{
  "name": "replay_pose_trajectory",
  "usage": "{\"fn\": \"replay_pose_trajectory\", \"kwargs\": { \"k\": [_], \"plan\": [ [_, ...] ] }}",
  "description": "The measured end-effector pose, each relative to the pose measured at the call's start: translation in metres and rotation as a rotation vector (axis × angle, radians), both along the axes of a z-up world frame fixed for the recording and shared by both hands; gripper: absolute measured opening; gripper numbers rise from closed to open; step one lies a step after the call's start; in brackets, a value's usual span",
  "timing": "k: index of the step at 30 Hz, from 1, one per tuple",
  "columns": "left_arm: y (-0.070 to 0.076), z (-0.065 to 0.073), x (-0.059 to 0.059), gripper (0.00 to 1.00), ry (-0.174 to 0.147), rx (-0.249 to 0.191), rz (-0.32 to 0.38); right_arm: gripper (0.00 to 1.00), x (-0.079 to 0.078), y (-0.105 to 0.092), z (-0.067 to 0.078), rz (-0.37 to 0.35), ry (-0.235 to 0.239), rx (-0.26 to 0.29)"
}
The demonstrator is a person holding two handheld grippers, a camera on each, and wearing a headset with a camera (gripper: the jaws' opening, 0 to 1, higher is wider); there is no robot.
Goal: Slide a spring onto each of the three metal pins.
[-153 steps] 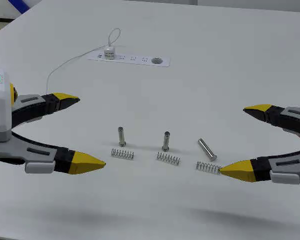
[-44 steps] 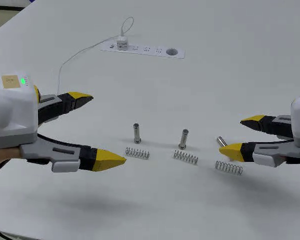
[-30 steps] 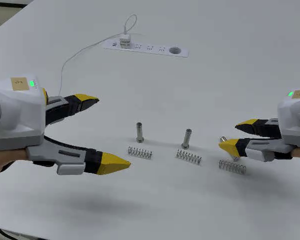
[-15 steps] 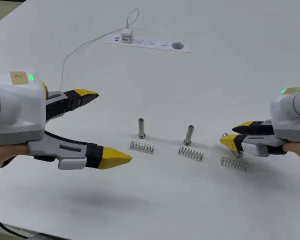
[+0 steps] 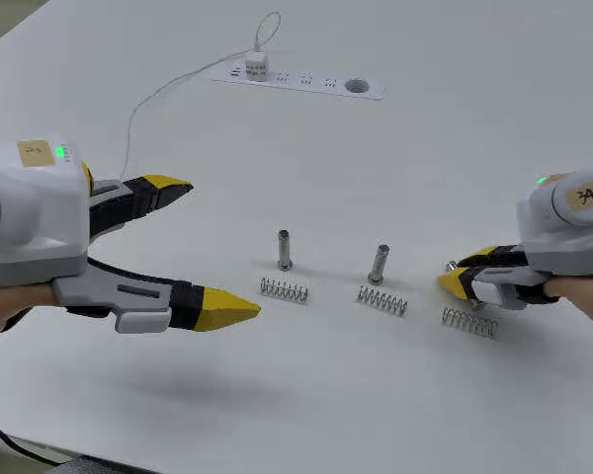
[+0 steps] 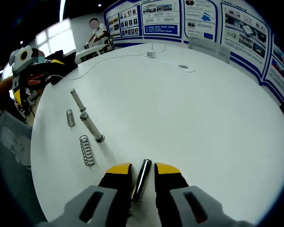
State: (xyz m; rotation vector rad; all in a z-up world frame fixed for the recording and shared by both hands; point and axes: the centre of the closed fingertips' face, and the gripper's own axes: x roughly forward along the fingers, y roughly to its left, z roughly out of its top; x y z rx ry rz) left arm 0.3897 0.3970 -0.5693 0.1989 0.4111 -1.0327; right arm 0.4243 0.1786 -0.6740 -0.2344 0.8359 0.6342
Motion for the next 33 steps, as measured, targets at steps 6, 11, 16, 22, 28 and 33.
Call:
{"fn": "replay_pose_trajectory", "kwargs": {
  "k": [6,11,16,22,28,33],
  "plan": [
    [0.001,-0.003,-0.002,0.98,0.004,0.018,-0.011,0.15,0.001,-0.002,0.000,-0.017,0.015,-0.042],
    [0.002,-0.001,-0.001,1.00,-0.007,0.021,0.001,0.14,0.003,-0.003,0.000,-0.070,0.048,-0.057],
    [0.003,0.003,0.000,1.00,-0.013,0.016,0.005,0.12,0.004,-0.005,-0.002,-0.110,0.082,-0.070],
    [0.001,0.005,-0.001,1.00,-0.022,0.014,0.002,0.09,0.004,-0.007,-0.004,-0.126,0.121,-0.068],
    [0.003,0.008,-0.002,1.00,-0.026,0.025,-0.001,0.08,0.002,-0.006,-0.005,-0.111,0.149,-0.075],
    [0.006,0.010,-0.002,1.00,-0.035,0.042,-0.007,0.08,-0.002,-0.007,-0.004,-0.125,0.185,-0.015]
  ]
}}
